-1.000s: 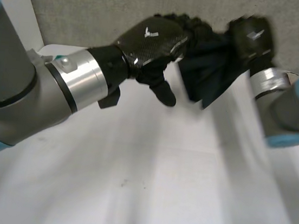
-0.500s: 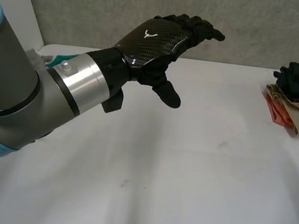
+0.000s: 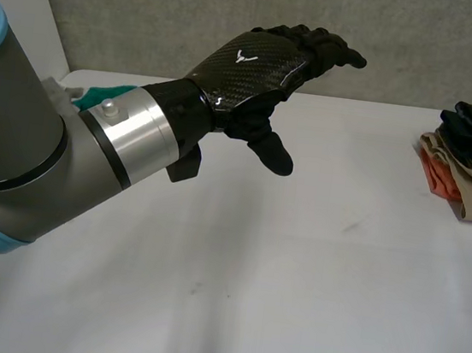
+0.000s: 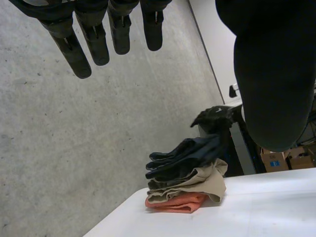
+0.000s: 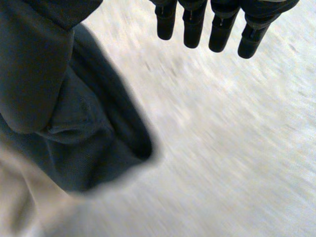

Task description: Fold the laundry.

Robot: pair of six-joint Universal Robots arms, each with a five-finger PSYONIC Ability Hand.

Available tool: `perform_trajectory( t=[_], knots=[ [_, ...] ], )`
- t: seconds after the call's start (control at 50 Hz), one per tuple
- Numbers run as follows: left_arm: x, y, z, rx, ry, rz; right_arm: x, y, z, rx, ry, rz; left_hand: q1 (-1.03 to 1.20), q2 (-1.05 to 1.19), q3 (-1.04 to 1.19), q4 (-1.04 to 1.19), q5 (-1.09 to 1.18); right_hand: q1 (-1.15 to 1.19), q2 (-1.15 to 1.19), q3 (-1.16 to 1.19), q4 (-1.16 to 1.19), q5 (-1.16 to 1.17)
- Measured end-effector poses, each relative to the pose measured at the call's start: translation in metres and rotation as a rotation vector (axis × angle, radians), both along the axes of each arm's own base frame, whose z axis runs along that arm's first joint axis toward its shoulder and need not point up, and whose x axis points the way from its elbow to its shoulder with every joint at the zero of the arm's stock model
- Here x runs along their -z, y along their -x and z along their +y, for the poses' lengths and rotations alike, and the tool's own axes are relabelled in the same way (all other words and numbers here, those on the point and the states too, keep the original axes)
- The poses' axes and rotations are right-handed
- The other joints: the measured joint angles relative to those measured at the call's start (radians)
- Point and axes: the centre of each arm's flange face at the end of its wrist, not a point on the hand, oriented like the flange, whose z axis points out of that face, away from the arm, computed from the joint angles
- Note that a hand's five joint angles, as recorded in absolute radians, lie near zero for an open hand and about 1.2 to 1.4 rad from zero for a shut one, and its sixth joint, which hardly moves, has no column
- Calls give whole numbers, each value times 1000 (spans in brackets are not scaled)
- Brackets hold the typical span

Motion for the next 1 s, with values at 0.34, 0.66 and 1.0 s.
perform_trajectory(
  t=[0.34, 0.66, 1.0],
  knots=[
    [-32, -42, -45, -365, 50, 89, -117, -123, 41, 107, 396, 317, 28, 38, 29, 42, 47, 0, 0, 0, 0, 0],
    [70, -190, -206, -972, 200, -435, -1, -315, 193, -634, 83, 137, 24, 36, 27, 40, 43, 0, 0, 0, 0, -1],
    [192, -244, -270, -1011, 268, -765, 46, -306, 224, -634, -104, 266, 945, 953, 942, 958, 920, 0, 0, 0, 0, -1]
  ],
)
